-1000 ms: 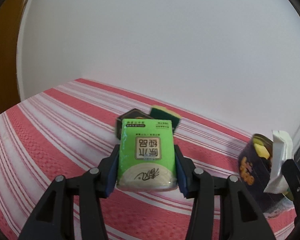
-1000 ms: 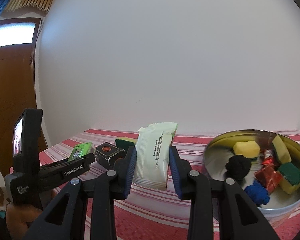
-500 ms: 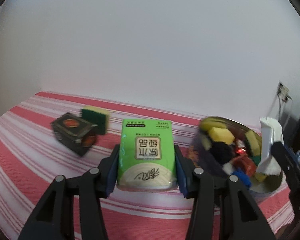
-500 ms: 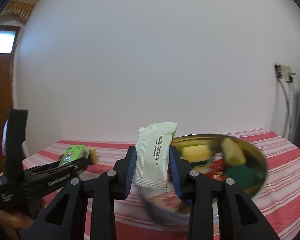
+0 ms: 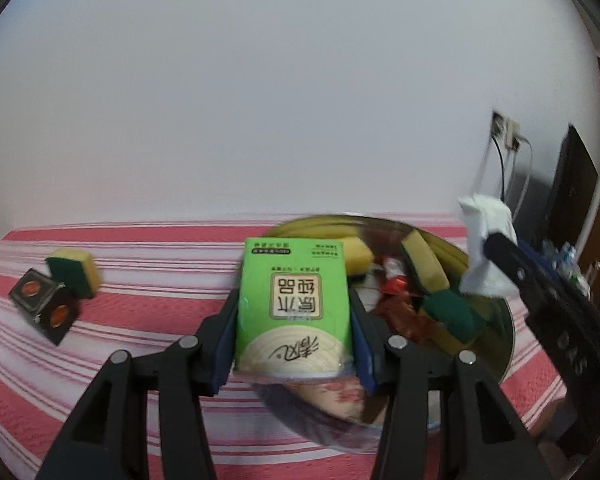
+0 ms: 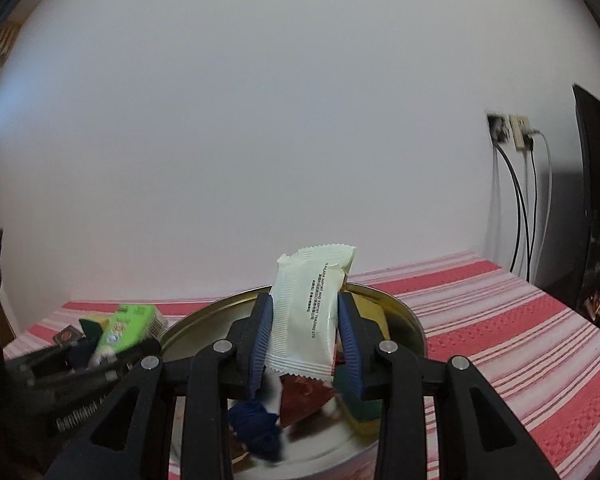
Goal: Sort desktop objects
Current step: 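Carry the green tissue pack and white sachet over the tin with both tools, then open both tools to drop the tissue pack and sachet into the tin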
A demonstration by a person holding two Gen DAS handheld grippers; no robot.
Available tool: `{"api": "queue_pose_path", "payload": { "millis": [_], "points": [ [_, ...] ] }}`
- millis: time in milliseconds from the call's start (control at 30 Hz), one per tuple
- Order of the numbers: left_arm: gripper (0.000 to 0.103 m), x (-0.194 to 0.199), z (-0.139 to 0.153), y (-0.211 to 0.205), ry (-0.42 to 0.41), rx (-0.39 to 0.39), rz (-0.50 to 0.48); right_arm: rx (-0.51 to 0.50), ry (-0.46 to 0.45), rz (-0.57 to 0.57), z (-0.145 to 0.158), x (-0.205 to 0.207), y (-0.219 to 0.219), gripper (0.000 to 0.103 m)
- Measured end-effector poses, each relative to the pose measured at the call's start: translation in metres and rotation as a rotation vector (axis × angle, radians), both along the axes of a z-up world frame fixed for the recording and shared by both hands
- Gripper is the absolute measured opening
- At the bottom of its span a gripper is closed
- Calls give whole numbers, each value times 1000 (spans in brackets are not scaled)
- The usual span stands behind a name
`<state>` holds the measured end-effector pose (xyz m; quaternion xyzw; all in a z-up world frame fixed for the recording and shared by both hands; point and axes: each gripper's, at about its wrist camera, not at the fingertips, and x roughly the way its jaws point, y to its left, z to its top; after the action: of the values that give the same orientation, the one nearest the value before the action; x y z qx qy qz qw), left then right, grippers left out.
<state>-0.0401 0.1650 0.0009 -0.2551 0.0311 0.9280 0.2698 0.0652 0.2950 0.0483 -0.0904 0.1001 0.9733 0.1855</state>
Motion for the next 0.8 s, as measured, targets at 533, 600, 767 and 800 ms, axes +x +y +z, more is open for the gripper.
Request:
{"api": "queue_pose_path", "payload": {
  "millis": [533, 600, 767, 800],
  "points": [
    [57, -15, -24, 49, -67, -126, -9, 41, -31, -17, -17, -46, 28, 39],
    [66, -13, -25, 50, -50, -135, -18, 30, -28, -11, -19, -48, 27, 56],
    [101, -5, -25, 51, -1, -153, -17, 22, 0, -29, -20, -42, 27, 79],
    [102, -4, -24, 50, 1, -148, -19, 20, 12, -34, -19, -39, 27, 79]
  ]
}}
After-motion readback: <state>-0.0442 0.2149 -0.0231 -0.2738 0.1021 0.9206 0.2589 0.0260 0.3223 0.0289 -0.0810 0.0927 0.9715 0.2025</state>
